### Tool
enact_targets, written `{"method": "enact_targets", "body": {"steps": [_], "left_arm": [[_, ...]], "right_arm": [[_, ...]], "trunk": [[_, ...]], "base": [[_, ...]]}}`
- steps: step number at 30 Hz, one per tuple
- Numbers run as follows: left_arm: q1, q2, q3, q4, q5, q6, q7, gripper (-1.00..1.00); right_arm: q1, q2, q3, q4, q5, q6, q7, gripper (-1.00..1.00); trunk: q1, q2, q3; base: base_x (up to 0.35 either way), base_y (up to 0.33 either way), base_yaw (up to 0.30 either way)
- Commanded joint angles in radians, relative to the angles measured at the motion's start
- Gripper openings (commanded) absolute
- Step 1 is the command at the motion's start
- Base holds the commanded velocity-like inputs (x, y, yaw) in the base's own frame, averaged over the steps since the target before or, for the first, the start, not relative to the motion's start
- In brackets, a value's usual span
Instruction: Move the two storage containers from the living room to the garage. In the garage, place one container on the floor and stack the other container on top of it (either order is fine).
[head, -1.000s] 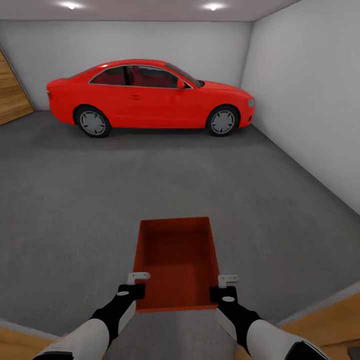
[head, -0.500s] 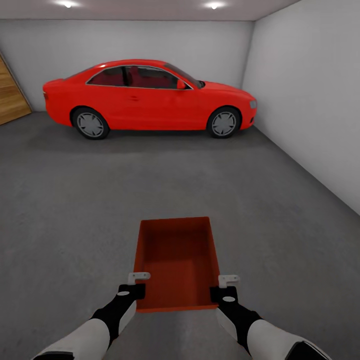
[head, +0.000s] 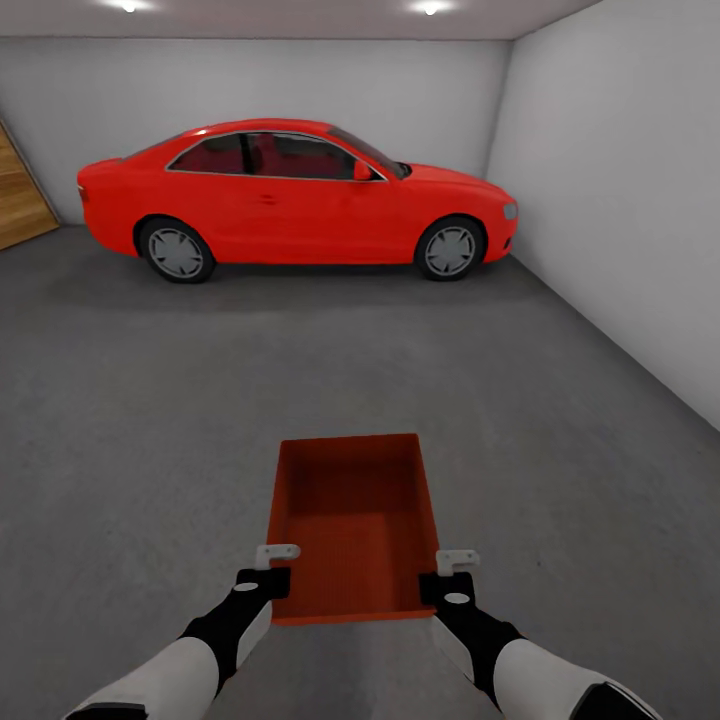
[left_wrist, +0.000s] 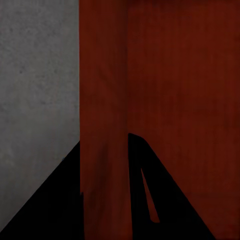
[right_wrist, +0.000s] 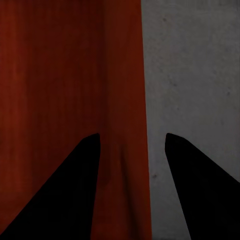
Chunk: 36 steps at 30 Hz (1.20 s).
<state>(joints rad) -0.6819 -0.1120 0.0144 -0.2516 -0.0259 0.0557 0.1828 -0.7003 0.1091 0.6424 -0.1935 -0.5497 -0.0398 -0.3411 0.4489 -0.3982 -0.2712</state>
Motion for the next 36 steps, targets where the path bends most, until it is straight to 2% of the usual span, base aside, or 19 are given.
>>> {"method": "enact_targets", "body": {"steps": [1, 36], "left_arm": [[-0.001, 0.081, 0.025, -0.006, 0.043, 0.006, -0.012, -1.0], [-0.001, 0.081, 0.025, -0.006, 0.043, 0.006, -0.012, -1.0]], "right_arm": [[-0.001, -0.046, -0.035, -0.001, -0.018, -0.002, 0.045, -1.0], [-0.001, -0.046, -0.035, -0.001, -0.018, -0.002, 0.045, -1.0]], "trunk": [[0.001, -0.002, -0.002], [0.001, -0.002, -0.002]], "base": [[0.322, 0.0, 0.0], [0.322, 0.0, 0.0]]}}
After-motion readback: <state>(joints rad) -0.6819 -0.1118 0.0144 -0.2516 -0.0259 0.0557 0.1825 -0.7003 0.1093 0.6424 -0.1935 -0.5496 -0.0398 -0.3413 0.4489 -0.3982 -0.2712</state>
